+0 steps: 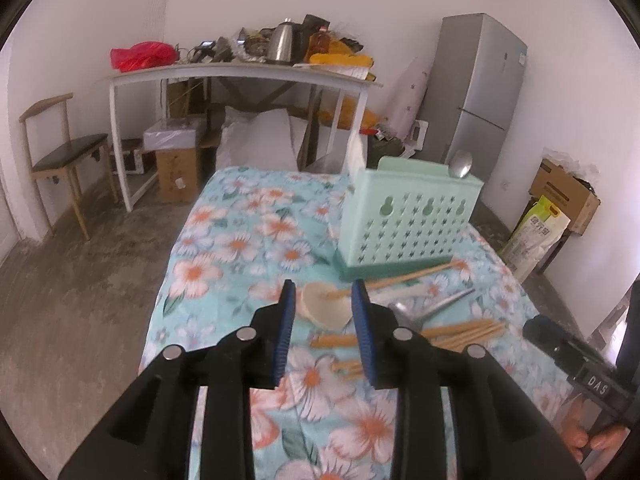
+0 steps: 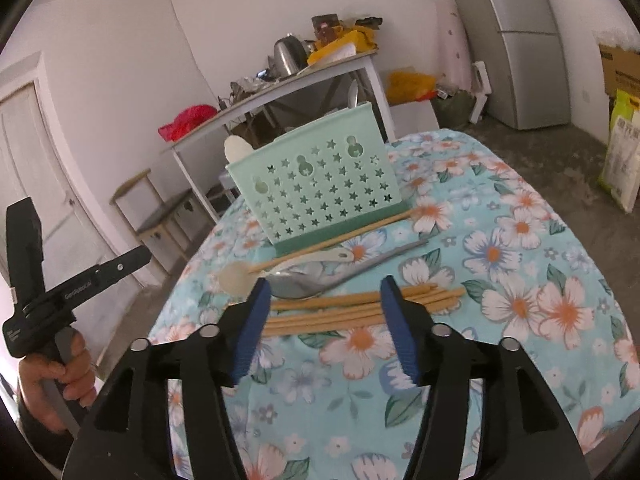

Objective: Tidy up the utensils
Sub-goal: 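Open both tools and withdraw them from the green holder, then move the left tool toward the silver turner beside the chopsticks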

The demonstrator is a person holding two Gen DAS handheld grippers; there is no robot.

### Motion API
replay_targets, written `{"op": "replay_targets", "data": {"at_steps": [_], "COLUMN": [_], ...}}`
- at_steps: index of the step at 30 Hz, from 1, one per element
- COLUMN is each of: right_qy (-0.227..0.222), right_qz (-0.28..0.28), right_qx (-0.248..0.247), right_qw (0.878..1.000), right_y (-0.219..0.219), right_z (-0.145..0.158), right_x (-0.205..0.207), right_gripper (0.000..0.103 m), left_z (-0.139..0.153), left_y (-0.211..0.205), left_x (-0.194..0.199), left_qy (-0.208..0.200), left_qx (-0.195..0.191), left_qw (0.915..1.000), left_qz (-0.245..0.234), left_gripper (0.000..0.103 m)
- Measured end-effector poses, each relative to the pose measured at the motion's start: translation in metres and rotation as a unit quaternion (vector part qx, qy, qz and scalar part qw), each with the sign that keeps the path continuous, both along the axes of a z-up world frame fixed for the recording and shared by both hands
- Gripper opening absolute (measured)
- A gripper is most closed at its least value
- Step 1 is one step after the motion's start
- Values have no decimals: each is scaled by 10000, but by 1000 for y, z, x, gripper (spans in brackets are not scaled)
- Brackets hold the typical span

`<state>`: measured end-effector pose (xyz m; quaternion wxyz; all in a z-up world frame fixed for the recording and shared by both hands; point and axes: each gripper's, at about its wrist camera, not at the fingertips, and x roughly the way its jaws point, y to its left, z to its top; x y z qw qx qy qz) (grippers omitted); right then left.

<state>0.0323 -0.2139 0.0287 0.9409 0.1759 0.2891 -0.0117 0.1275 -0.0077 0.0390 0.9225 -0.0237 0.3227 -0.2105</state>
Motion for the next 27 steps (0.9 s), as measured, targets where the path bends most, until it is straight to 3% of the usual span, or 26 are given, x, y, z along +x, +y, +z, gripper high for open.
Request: {"op": "replay_targets", "data": {"at_steps": [27], "right_qy": [183], "right_qz": [193], "right_qx": [-354], "right_qw": [9990], "right_y": [18], "right_z": [-3], "right_x": [2], "right_gripper": [61], "left_z": [-11], "left_y": [23], "left_x": [-4], "left_qy": [87], "left_qx": [24], "left_qw": [9993], "left_qz": [370], "left_gripper": [45]}}
